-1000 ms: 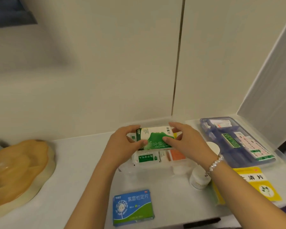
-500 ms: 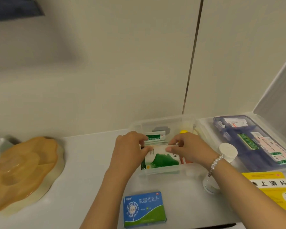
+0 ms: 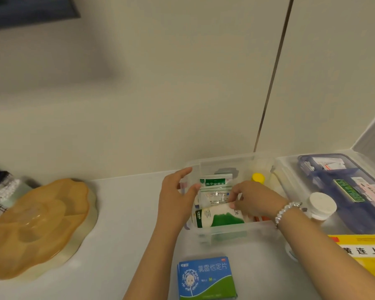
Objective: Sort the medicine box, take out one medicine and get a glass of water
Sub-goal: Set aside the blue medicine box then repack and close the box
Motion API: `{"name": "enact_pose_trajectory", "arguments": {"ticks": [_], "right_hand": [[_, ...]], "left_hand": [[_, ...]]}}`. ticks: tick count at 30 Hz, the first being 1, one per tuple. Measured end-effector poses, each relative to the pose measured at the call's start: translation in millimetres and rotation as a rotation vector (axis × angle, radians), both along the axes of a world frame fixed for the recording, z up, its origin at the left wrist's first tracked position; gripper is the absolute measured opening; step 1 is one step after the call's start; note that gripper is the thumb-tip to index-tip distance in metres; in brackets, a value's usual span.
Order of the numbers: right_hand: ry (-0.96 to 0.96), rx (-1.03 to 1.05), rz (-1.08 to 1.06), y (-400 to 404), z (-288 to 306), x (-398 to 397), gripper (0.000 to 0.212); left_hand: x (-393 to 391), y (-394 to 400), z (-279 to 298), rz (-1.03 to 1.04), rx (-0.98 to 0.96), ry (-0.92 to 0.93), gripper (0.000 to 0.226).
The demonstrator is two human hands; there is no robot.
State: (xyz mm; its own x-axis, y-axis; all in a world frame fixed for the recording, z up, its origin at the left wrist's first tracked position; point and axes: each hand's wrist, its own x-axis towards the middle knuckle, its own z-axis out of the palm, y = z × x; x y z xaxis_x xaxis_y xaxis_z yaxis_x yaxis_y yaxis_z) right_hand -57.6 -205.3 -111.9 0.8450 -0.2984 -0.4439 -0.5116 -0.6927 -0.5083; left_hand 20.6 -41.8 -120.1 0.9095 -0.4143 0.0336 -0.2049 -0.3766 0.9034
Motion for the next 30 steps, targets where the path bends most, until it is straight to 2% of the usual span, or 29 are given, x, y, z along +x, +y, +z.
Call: {"name": "enact_pose_trajectory", "arguments": {"ticks": [3,13,16,19,24,26,30], "right_hand": [[0.103,-0.044,0.075,2.0,-1.2,2.0,0.027],[0.147,-0.035,0.128,-4.3,-3.9,-5.0,0.030],[0.086,-0.029,0.094,-3.3,-1.7,-5.7,0.031],[-0.077,-0.081,0.021,-7.4,2.2,-8.7,0.035],[-0.350,-0.025,-0.045,-16.3,12.0,-19.5,0.024],[-0.376,-0.030,-0.049,-19.2,11.6,-25.5,0.023],[-0.270,-0.047,-0.023,-22.1,3.4,-32.2,0.030]], "left_hand": [[0.9,-0.9,-1.3,0.008,-0.020,0.005,0.034],[0.8,-1.2,-1.9,0.008,-0.015,0.008,0.031],[1.3,-1.2,-1.8,0.016,-0.005,0.007,0.030],[-0.8,-2.4,-0.7,0.020,0.023,-0.034,0.032],[-13.0,-8.3,1.4,0.024,0.164,-0.180,0.038],[-18.1,-8.4,2.5,0.017,0.182,-0.213,0.036],[-21.6,-9.4,2.6,0.024,0.066,-0.136,0.040]]}}
